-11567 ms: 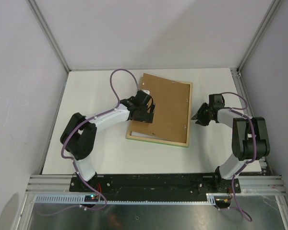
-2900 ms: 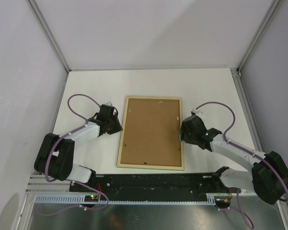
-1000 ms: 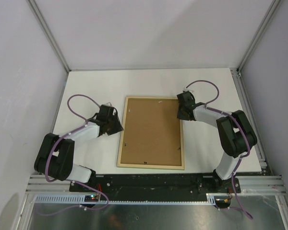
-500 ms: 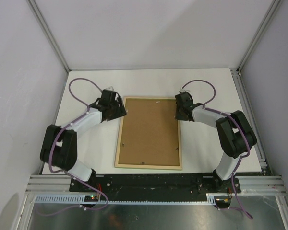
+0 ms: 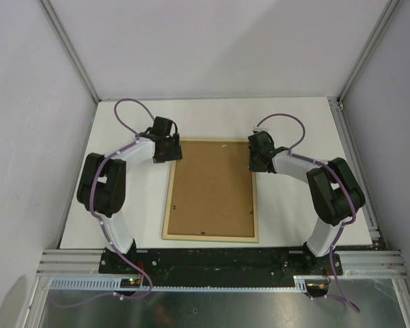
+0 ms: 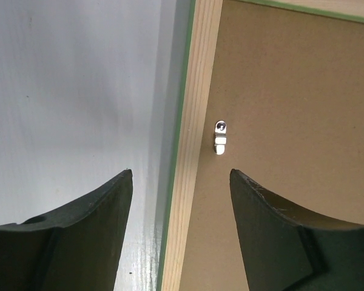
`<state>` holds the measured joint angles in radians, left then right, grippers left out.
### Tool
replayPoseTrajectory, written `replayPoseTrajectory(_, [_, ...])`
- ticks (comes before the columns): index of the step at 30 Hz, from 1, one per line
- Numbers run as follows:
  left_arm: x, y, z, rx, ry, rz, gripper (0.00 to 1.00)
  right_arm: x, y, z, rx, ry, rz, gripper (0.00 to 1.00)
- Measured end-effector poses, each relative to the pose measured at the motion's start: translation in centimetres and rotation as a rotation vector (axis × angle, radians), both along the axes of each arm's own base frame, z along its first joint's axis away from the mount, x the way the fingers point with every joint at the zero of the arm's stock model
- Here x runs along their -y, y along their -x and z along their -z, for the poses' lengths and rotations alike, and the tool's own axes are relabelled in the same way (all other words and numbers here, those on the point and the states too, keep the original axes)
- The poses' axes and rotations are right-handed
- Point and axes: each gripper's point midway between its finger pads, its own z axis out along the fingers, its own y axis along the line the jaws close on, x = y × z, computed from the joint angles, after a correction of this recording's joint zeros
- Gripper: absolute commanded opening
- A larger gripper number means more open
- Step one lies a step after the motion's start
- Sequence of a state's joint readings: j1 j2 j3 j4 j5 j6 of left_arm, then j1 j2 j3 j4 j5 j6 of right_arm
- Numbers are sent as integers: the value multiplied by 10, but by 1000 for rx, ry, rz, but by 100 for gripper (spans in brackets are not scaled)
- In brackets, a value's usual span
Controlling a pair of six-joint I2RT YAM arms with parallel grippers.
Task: Put the photo into the frame
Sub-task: Press the fastener onto the backboard.
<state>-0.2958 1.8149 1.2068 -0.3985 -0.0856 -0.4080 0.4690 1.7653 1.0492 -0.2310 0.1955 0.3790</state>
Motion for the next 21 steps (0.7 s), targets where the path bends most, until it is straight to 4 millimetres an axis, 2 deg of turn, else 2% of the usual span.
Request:
replayPoseTrajectory(12, [1, 0, 23, -61, -22, 30, 64, -2, 1, 0, -5, -8, -8, 0])
replayPoseTrajectory(21, [1, -5, 22, -57, -18, 25, 63, -2, 1, 0, -5, -5, -13, 0])
